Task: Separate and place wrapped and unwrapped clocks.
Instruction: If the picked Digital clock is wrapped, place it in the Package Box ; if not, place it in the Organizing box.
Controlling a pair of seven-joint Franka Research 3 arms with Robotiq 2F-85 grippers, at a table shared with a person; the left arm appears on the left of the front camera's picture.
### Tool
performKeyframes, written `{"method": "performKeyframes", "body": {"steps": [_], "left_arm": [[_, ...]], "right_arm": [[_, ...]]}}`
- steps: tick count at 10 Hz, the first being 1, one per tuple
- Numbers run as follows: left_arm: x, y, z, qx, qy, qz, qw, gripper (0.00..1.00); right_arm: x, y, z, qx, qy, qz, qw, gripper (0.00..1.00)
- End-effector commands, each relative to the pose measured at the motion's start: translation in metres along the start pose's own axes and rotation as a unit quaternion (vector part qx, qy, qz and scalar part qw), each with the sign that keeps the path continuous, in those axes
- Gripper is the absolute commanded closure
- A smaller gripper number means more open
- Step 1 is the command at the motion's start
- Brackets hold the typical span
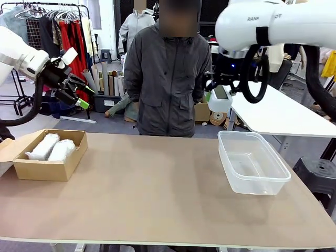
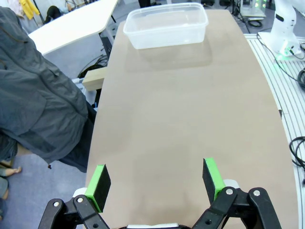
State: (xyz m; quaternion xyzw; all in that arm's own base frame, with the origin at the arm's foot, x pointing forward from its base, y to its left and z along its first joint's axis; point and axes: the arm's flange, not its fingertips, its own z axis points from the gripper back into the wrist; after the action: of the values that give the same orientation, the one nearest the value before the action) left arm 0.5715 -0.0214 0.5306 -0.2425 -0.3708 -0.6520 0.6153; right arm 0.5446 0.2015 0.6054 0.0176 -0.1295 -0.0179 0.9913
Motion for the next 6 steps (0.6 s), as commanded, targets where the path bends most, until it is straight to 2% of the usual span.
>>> {"method": "performKeyframes", "body": {"steps": [1, 5, 6], "left_arm": [[0.001, -0.001, 0.002, 0.003, 0.004, 0.003, 1.000, 0.00], [0.001, -0.001, 0.002, 0.003, 0.004, 0.003, 1.000, 0.00], [0.001, -0.001, 0.002, 0.003, 0.004, 0.003, 1.000, 0.00]], "right_arm": [[-0.012, -0.034, -0.014, 0.038, 0.006, 0.000, 0.999, 1.00], [-0.037, -0.086, -0.039, 0.013, 0.042, 0.011, 0.999, 1.00], [-0.043, -0.095, -0.040, 0.002, 0.037, 0.010, 0.999, 1.00]]}}
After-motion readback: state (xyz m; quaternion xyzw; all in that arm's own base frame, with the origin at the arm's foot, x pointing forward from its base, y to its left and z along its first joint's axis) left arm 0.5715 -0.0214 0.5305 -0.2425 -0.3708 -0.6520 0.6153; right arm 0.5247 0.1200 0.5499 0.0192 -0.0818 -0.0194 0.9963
